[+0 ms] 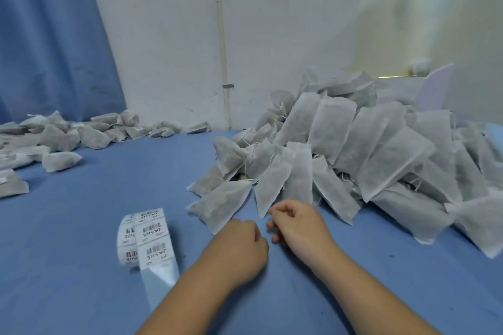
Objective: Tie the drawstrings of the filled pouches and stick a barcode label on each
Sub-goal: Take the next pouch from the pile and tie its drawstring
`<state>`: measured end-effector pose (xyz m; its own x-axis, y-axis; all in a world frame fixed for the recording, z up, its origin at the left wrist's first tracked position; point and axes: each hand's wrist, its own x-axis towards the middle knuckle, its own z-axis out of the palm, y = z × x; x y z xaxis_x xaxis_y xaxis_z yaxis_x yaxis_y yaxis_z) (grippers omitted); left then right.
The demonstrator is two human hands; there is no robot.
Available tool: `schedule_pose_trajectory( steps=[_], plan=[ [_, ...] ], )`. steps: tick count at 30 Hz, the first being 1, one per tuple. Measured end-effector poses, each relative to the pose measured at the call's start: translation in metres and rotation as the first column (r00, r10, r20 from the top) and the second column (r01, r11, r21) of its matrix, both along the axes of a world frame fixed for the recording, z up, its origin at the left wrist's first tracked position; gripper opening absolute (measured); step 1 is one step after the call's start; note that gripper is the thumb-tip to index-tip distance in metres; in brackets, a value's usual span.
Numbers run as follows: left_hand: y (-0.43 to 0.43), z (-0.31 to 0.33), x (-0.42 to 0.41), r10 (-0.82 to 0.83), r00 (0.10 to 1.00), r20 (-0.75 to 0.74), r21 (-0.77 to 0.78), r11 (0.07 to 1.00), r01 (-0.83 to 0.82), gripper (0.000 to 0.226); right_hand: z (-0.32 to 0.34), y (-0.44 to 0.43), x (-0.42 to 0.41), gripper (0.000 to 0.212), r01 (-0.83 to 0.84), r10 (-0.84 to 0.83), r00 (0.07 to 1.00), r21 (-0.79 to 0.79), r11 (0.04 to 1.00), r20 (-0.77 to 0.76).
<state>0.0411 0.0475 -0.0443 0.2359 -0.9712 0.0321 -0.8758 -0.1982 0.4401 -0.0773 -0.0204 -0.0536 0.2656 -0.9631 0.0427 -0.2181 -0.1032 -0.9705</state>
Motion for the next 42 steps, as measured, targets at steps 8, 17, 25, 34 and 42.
schedule_pose_trajectory(
  steps=[8, 17, 25, 34, 42],
  plan=[
    [-0.001, -0.009, 0.004, -0.170, 0.985, -0.012, -0.094, 0.981, 0.168, 0.015, 0.027, -0.026, 0.075, 0.028, -0.110, 0.073, 0.898, -0.060, 0.992, -0.433],
    [-0.002, -0.008, 0.011, -0.205, 0.975, -0.087, -0.109, 0.975, 0.195, 0.021, 0.046, -0.038, 0.105, 0.018, -0.048, 0.149, 0.835, 0.199, 0.979, -0.530],
    [0.002, -0.009, 0.009, -0.108, 0.992, -0.069, -0.097, 0.990, 0.101, 0.017, 0.054, -0.031, 0.072, 0.023, 0.001, -0.021, 0.997, -0.271, 0.962, -0.070],
    [-0.004, -0.004, 0.014, 0.053, 0.954, -0.295, -0.267, 0.954, -0.135, 0.016, 0.067, 0.000, -0.027, 0.010, 0.018, 0.072, 0.969, -0.355, 0.935, 0.238],
    [0.007, 0.021, -0.001, -0.226, 0.766, -0.602, -0.508, 0.848, -0.149, 0.008, 0.043, 0.012, -0.073, 0.012, -0.199, 0.260, 0.954, -0.329, 0.923, 0.152]
  ],
)
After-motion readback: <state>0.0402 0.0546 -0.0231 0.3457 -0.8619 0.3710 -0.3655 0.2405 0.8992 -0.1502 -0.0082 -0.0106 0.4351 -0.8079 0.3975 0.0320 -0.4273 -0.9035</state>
